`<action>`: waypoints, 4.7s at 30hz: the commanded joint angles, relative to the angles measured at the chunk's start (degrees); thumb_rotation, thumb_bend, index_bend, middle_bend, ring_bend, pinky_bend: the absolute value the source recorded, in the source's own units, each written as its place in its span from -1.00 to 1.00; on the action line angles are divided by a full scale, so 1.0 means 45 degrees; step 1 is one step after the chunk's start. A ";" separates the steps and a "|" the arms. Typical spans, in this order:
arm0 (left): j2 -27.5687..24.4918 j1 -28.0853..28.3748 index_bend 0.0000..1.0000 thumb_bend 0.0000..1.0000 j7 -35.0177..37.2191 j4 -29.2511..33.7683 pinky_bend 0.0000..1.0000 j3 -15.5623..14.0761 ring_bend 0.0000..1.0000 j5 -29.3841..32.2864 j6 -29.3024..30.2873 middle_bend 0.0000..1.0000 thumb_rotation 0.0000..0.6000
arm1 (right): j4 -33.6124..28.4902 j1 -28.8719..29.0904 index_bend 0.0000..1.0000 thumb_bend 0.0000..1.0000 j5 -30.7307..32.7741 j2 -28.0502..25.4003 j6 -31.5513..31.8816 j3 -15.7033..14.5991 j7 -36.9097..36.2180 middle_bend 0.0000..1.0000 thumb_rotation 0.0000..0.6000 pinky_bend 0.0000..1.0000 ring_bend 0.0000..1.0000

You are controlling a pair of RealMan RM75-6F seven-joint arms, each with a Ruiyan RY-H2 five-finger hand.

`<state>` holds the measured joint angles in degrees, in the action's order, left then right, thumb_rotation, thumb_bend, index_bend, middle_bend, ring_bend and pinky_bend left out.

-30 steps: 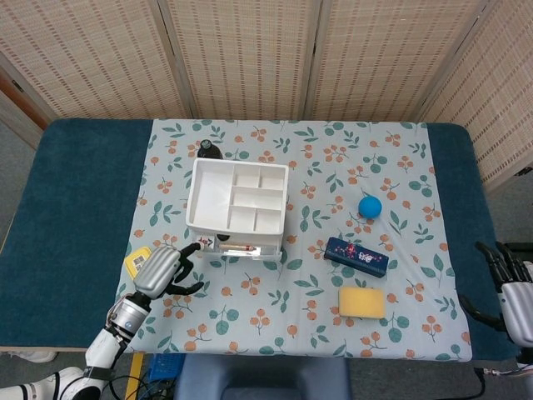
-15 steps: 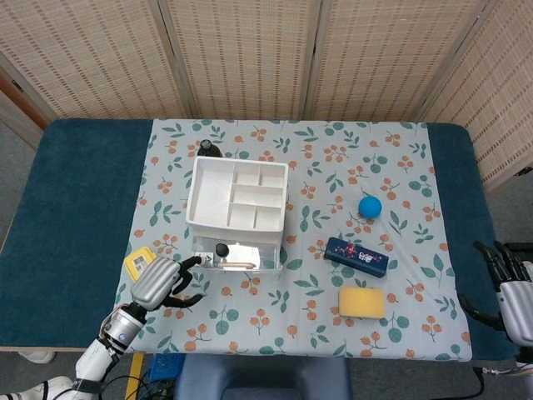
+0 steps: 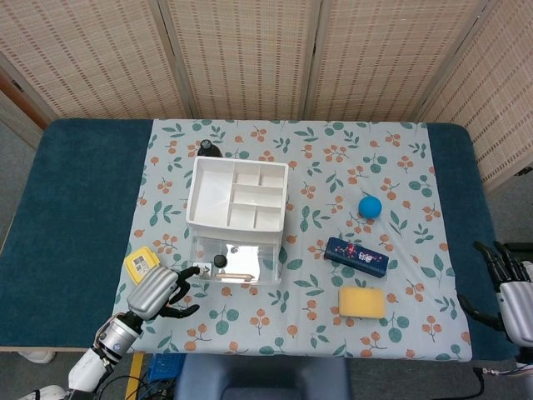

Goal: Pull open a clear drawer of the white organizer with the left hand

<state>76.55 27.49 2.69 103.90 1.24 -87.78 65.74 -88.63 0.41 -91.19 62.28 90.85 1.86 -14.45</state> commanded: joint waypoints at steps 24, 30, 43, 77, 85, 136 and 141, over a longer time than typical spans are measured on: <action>-0.2292 0.0572 -0.38 -0.58 -0.0867 0.0927 1.00 0.0569 1.00 -0.1912 0.0693 0.83 1.00 | -0.0335 -0.0047 -1.00 -0.42 -0.0208 -0.0420 0.0365 0.0102 0.0330 -0.74 1.00 -0.85 -0.97; -0.2328 0.1757 -0.31 -0.58 -0.1491 0.0031 1.00 0.1349 1.00 -0.2253 -0.0132 0.83 1.00 | -0.0579 -0.0107 -1.00 -0.42 -0.0300 -0.0579 0.0729 0.0229 0.0264 -0.74 1.00 -0.85 -0.97; -0.1777 0.3360 -0.26 -0.58 -0.2709 -0.1823 1.00 0.1455 1.00 -0.2752 -0.1593 0.84 1.00 | -0.1107 -0.0187 -1.00 -0.42 -0.0232 -0.0990 0.0933 0.0371 0.0736 -0.74 1.00 -0.85 -0.97; -0.1307 0.4982 -0.22 -0.58 -0.5303 -0.1650 1.00 0.1528 1.00 -0.0688 -0.3750 0.85 1.00 | -0.0686 -0.0268 -1.00 -0.42 0.0027 -0.0773 0.0771 0.0350 0.0289 -0.74 1.00 -0.85 -0.97; -0.1315 0.5209 -0.17 -0.58 -0.5529 -0.1506 1.00 0.1492 1.00 -0.0431 -0.3888 0.85 1.00 | -0.0642 -0.0270 -1.00 -0.42 0.0052 -0.0748 0.0757 0.0366 0.0245 -0.74 1.00 -0.85 -0.97; -0.0527 0.6127 0.02 -0.58 -0.5983 -0.2409 1.00 0.1208 1.00 0.0396 -0.4011 0.85 1.00 | -0.0468 -0.0265 -1.00 -0.42 0.0200 -0.0687 0.0598 0.0406 0.0056 -0.74 1.00 -0.85 -0.97; -0.0588 0.6151 0.00 -0.58 -0.6209 -0.2494 1.00 0.1190 1.00 0.0391 -0.3943 0.85 1.00 | -0.0452 -0.0261 -1.00 -0.42 0.0195 -0.0682 0.0586 0.0404 0.0038 -0.74 1.00 -0.85 -0.97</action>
<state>73.99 55.13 -24.94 92.84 6.65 -85.97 47.97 -90.67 -0.76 -90.32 59.21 93.47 3.67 -14.27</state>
